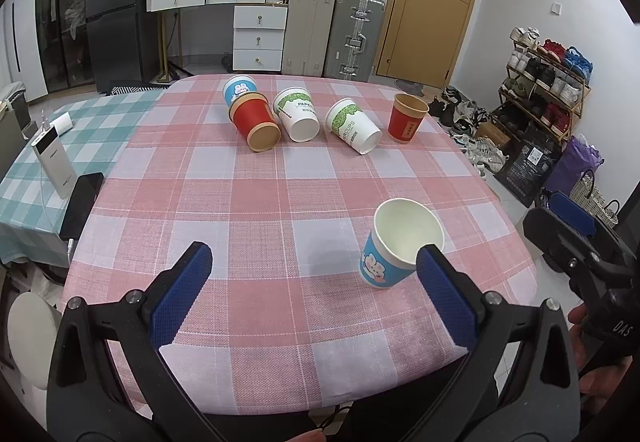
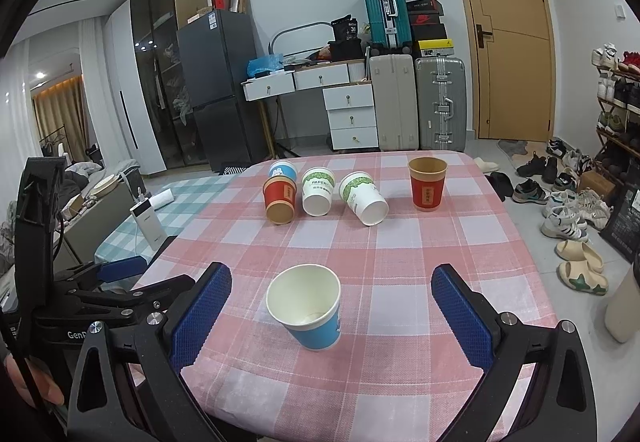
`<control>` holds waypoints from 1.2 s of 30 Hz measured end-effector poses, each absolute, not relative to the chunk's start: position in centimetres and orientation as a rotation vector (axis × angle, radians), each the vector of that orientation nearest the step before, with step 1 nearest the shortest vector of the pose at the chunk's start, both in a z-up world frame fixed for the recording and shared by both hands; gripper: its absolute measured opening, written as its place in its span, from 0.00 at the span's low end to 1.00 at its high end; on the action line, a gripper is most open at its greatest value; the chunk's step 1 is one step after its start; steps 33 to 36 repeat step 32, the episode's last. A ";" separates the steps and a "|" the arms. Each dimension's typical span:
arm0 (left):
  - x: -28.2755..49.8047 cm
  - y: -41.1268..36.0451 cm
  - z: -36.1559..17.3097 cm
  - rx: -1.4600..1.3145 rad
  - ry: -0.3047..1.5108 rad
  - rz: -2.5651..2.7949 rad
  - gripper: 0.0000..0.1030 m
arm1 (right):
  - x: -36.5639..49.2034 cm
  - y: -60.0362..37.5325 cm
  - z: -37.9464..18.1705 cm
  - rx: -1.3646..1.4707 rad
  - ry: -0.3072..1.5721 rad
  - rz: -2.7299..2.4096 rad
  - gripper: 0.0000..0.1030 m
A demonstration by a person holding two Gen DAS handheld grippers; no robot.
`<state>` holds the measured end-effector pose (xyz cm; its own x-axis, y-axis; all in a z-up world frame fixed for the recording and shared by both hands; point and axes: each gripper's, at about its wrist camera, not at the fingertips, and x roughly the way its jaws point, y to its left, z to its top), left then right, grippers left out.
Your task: Flip cup upright
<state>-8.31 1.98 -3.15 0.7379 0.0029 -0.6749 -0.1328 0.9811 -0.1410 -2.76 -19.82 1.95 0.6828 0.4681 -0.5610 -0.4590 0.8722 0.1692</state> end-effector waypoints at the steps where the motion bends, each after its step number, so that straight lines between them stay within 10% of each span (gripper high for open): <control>1: -8.3 2.0 -3.2 -0.184 0.739 0.075 0.99 | -2.8 -19.8 1.9 0.016 0.634 0.521 0.99; 36: -8.3 1.5 -2.1 -0.144 0.684 0.089 0.99 | -2.5 -20.2 2.1 0.035 0.624 0.508 0.99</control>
